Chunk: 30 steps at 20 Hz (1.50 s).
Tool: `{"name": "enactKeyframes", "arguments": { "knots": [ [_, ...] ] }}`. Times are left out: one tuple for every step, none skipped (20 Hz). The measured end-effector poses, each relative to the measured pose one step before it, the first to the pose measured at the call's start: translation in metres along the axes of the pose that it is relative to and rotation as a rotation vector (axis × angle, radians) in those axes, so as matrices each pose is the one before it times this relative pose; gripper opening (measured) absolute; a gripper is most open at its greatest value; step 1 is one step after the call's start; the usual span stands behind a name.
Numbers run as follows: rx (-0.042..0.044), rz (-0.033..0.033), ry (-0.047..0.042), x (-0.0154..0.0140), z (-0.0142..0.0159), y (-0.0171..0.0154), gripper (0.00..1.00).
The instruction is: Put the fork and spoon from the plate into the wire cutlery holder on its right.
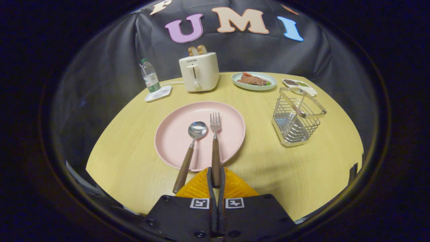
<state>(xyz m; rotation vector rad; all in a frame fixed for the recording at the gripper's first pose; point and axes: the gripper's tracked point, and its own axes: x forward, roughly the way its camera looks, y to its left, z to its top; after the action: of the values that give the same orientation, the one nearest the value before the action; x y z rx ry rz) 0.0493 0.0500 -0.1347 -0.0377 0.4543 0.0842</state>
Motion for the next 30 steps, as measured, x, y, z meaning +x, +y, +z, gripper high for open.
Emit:
{"name": "enactKeyframes", "arguments": {
  "knots": [
    [0.00603,0.00404,0.00182,-0.00205,0.00121,0.00059,0.04],
    [0.00852,0.00361,-0.00471,-0.00371,0.00284,0.00047,0.04],
    [0.00854,0.00781,-0.00117,-0.00464,0.00309,0.00034,0.04],
    [0.00576,0.00605,-0.00243,-0.00491,0.00294,-0.00124,0.04],
    [0.00298,0.00558,-0.00172,-0.00566,0.00403,-0.00288,0.04],
    [0.00199,0.00461,-0.00162,-0.00568,0.00402,-0.00244,0.04],
    [0.00164,0.00091,0.00023,-0.00632,0.00457,-0.00474,0.04],
    [0.00337,-0.00072,0.00013,-0.0065,0.00435,-0.00463,0.04],
    [0.00497,-0.00316,0.00015,-0.00661,0.00525,-0.00642,0.04],
    [0.00562,-0.00483,0.00013,-0.00584,0.00437,-0.00717,0.04],
    [0.00758,-0.00507,-0.00072,-0.00679,0.00537,-0.00632,0.04],
    [0.01205,-0.00385,-0.00062,-0.0058,0.00507,-0.0061,0.04],
    [0.01098,-0.00297,-0.00457,-0.0062,0.00621,-0.00648,0.04],
    [0.00859,-0.00587,-0.00761,-0.00555,0.00704,-0.00635,0.04],
    [0.0077,-0.00995,-0.00739,-0.00618,0.00873,-0.0077,0.04],
    [0.0063,-0.01261,-0.00514,-0.00517,0.00716,-0.00865,0.04],
    [0.0026,-0.01566,-0.00171,-0.00513,0.00722,-0.01104,0.04],
    [-0.00336,-0.01931,0.00108,-0.00417,0.00592,-0.01225,0.04],
    [-0.01085,-0.02304,0.0104,-0.0034,0.00511,-0.01347,0.04],
    [-0.0145,-0.02146,0.01697,-0.00315,0.00199,-0.01313,0.03],
    [-0.01578,-0.01813,0.0172,-0.00289,0.0034,-0.01187,0.03],
    [-0.01466,-0.01406,0.01873,-0.00128,0.00231,-0.00852,0.03],
    [-0.01077,-0.00556,0.02284,-0.00104,0.00211,-0.00612,0.04],
    [-0.00844,0.00411,0.02629,-0.00118,0.00111,-0.00216,0.04],
    [-0.00694,0.00759,0.02945,0.00052,0.00112,-0.00027,0.04],
    [-0.01045,0.00501,0.03297,0.00233,-0.00163,-0.00112,0.04],
    [-0.01155,0.00534,0.03672,0.00184,-0.00165,-0.00034,0.04],
    [-0.00766,0.00405,0.0363,0.00308,-0.002,0.00002,0.04],
    [-0.00246,0.00541,0.03524,0.00207,-0.00156,0.00042,0.04],
    [-0.00225,0.00558,0.03368,0.00317,-0.00144,0.00111,0.04]
  ]
}}
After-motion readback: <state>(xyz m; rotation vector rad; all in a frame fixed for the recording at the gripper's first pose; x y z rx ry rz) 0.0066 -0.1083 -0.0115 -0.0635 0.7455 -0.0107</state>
